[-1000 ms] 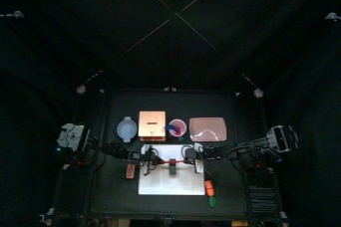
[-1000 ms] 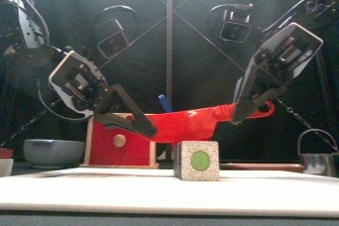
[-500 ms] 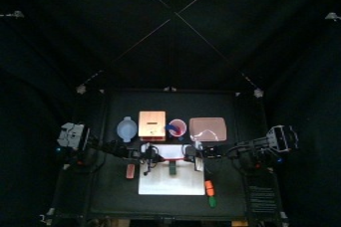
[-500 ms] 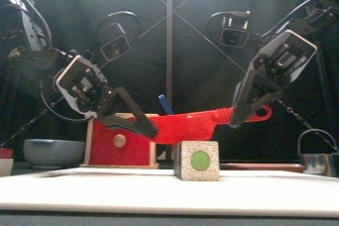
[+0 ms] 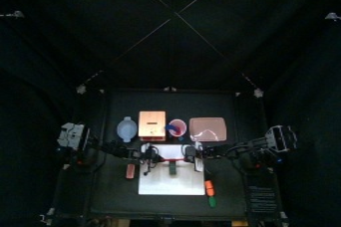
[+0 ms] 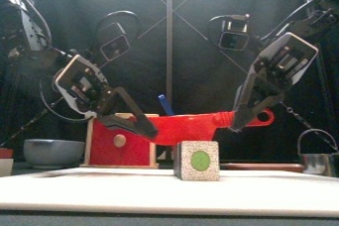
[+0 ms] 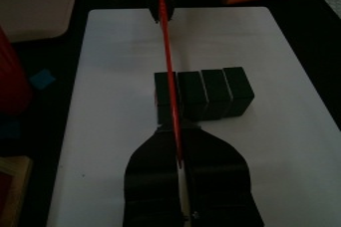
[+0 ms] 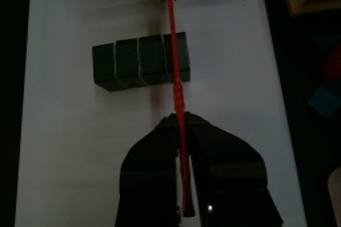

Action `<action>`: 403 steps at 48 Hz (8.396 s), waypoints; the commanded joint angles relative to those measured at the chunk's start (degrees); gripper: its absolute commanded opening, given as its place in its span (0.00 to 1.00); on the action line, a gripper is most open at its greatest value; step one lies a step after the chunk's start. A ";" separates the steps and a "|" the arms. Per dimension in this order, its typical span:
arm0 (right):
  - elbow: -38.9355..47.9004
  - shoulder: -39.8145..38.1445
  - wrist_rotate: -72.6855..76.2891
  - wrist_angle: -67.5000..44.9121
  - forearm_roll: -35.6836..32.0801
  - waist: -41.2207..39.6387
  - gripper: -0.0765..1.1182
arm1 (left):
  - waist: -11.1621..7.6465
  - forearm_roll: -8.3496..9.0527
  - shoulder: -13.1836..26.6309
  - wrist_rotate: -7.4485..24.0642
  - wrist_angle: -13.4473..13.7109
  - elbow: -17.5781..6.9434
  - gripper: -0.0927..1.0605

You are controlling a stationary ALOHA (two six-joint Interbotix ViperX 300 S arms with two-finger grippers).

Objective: Cut the sushi into 4 pieces with the knife
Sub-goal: Cut the sushi into 4 pieces

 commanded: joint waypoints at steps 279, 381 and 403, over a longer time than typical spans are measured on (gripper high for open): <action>-3.60 2.29 0.09 3.16 3.60 5.71 0.11 | -9.40 -3.25 -1.14 -0.44 8.35 -4.83 0.22; -2.64 -1.14 0.00 5.19 5.89 7.56 0.11 | -9.40 -8.61 -3.69 0.00 21.36 -7.03 0.60; 5.63 -15.03 0.26 21.09 9.40 4.22 0.11 | -6.24 -4.39 -11.95 0.09 18.81 -2.72 0.75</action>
